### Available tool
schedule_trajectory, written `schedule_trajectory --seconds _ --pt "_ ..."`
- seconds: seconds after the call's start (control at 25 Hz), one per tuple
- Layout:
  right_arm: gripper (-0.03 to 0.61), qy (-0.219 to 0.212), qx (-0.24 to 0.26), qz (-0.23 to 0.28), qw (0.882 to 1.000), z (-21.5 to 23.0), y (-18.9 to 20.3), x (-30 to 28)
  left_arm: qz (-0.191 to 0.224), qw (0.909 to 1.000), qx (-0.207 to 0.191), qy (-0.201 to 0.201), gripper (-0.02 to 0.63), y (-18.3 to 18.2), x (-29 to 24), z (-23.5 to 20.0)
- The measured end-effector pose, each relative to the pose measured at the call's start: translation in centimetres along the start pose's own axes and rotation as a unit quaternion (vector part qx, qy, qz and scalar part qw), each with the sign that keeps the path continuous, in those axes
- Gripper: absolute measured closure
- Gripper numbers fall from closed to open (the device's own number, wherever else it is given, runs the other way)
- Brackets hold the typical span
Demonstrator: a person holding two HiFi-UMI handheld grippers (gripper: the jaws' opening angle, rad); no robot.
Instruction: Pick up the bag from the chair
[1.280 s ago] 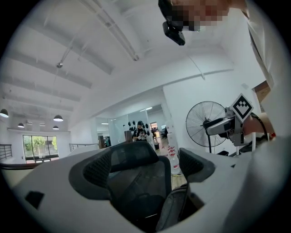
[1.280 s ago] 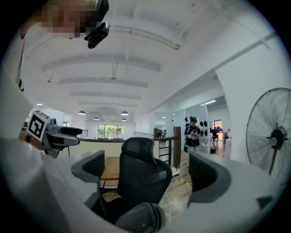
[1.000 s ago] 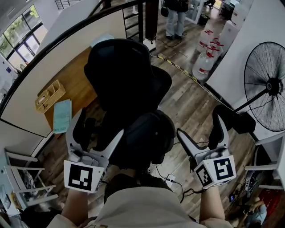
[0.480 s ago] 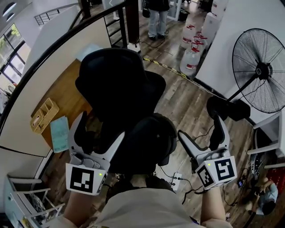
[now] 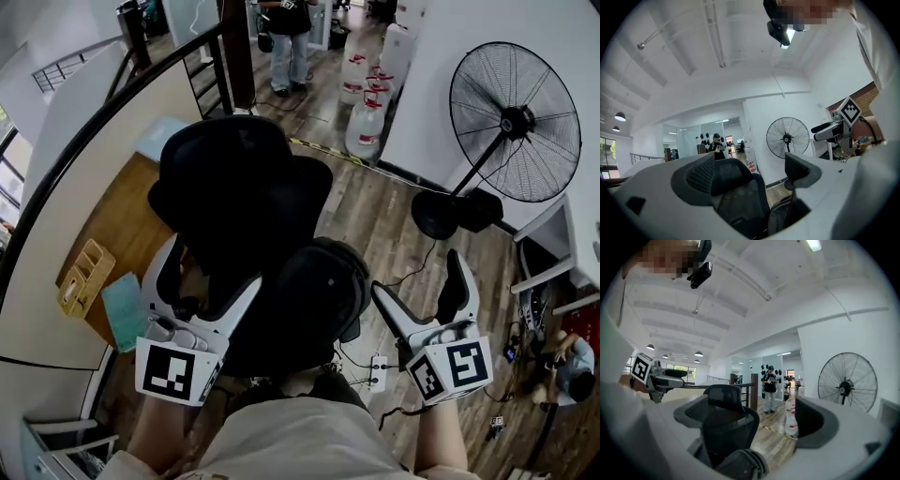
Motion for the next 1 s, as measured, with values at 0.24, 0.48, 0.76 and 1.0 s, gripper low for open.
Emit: schedule_trajectory --seconds 0.24,0.48,0.76,1.0 --pt "-0.012 0.01 -0.005 0.001 1.0 0.6 0.3 1.0 -0.006 0.9998 0.007 0.016 0.166 0.0 -0.9 0.6" --pt "-0.012 0.004 -0.006 -0.001 1.0 2.1 0.8 -0.2 -0.004 0.9995 0.007 0.03 0.166 0.3 -3.0 1.4" --pt "-0.012 -0.013 -0.006 -0.034 0.999 3.2 3.7 -3.0 -0.029 0.9968 0.031 0.068 0.166 3.7 -8.2 1.6" --pt "-0.012 -0.03 -0.027 -0.08 0.996 2.9 9.4 -6.3 -0.105 0.9821 0.109 0.113 0.167 10.9 -13.1 1.1"
Point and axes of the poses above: the fingertips, and each gripper's own axes: x backward along the fingers, z to its right, y out of its underside, the point moved 6 cm from there along x, backward along the fingers, and after that the axes turned 8 degrees about x, right-handed, at the moved point
